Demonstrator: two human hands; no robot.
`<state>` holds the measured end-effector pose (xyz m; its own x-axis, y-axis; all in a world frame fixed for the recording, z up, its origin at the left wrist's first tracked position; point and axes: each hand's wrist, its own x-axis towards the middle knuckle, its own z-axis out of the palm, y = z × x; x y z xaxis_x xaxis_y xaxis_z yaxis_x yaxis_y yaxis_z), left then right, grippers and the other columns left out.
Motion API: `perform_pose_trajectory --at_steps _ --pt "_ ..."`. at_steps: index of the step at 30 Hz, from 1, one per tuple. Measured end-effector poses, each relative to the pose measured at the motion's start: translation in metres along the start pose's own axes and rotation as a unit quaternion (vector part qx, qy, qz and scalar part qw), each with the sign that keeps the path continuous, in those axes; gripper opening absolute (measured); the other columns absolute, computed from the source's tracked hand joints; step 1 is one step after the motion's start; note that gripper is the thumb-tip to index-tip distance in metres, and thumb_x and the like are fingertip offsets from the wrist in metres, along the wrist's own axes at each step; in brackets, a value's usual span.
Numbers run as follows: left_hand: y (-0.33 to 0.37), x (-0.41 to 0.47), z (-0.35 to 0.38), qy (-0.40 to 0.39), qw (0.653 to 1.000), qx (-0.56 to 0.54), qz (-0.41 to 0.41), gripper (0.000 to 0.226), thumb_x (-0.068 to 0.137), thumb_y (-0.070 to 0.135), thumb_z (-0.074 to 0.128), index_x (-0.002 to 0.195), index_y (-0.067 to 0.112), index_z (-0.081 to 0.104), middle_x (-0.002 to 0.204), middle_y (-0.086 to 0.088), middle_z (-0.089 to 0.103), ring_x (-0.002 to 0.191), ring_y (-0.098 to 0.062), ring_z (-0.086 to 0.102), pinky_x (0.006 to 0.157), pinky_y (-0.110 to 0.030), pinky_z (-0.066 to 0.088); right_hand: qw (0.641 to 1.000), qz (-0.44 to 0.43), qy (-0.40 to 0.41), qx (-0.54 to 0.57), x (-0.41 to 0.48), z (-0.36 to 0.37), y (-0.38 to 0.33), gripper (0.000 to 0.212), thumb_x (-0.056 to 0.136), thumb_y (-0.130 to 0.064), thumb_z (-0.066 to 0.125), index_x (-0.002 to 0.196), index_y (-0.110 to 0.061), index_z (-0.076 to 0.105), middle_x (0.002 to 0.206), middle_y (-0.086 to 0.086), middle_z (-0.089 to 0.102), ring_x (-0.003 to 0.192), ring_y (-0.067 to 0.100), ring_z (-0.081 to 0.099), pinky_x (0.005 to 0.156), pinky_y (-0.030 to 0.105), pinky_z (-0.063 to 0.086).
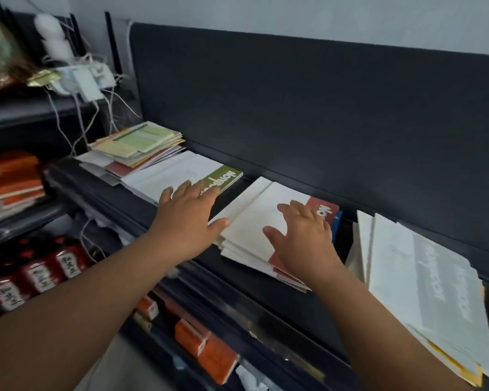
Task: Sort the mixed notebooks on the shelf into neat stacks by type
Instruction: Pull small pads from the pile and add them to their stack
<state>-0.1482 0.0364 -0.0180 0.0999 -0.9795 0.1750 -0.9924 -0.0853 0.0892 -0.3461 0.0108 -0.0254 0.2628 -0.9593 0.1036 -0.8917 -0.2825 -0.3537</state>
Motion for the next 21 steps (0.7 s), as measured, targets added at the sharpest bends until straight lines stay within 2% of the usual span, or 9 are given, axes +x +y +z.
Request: perform_pose_trajectory --at_steps 7,13,17,21 --pt "-0.092 0.005 -0.013 0.022 0.999 -0.002 -0.042 0.072 0.093 0.061 0.037 0.152 0.025 0.016 0.16 -0.005 0.018 0.146 -0.025 0.014 0.118 -0.047 0.012 0.998 -0.052 0.019 0.021 0.029 0.024 -0.079 0.055 0.098 -0.043 0.049 0.147 -0.019 0.038 0.153 0.002 0.039 0.141 0.022 0.034 0.117 0.041 0.026" --pt "-0.191 0.025 -0.027 0.031 0.999 -0.007 -0.031 0.073 0.093 0.06 0.038 0.153 0.025 0.016 0.16 -0.005 0.018 0.146 -0.025 0.015 0.117 -0.044 0.011 0.997 -0.033 0.033 0.059 0.063 0.059 -0.168 0.055 0.097 -0.041 0.052 0.146 -0.018 0.041 0.15 0.005 0.043 0.136 0.025 0.04 0.113 0.043 0.032" --pt "-0.244 0.042 -0.028 0.039 0.999 -0.005 -0.019 0.074 0.093 0.062 0.037 0.153 0.023 0.017 0.159 -0.006 0.02 0.146 -0.025 0.016 0.117 -0.046 0.014 0.996 -0.013 0.027 0.08 0.079 0.077 -0.209 0.054 0.098 -0.042 0.049 0.147 -0.019 0.039 0.151 0.003 0.041 0.137 0.025 0.038 0.113 0.043 0.032" --pt "-0.288 0.07 -0.028 0.028 1.0 -0.008 -0.011 0.074 0.092 0.062 0.037 0.152 0.022 0.02 0.158 -0.006 0.024 0.145 -0.025 0.02 0.116 -0.048 0.018 0.995 0.011 0.016 0.097 0.099 0.094 -0.244 0.056 0.099 -0.044 0.046 0.148 -0.016 0.038 0.15 0.004 0.042 0.129 0.025 0.047 0.11 0.04 0.036"
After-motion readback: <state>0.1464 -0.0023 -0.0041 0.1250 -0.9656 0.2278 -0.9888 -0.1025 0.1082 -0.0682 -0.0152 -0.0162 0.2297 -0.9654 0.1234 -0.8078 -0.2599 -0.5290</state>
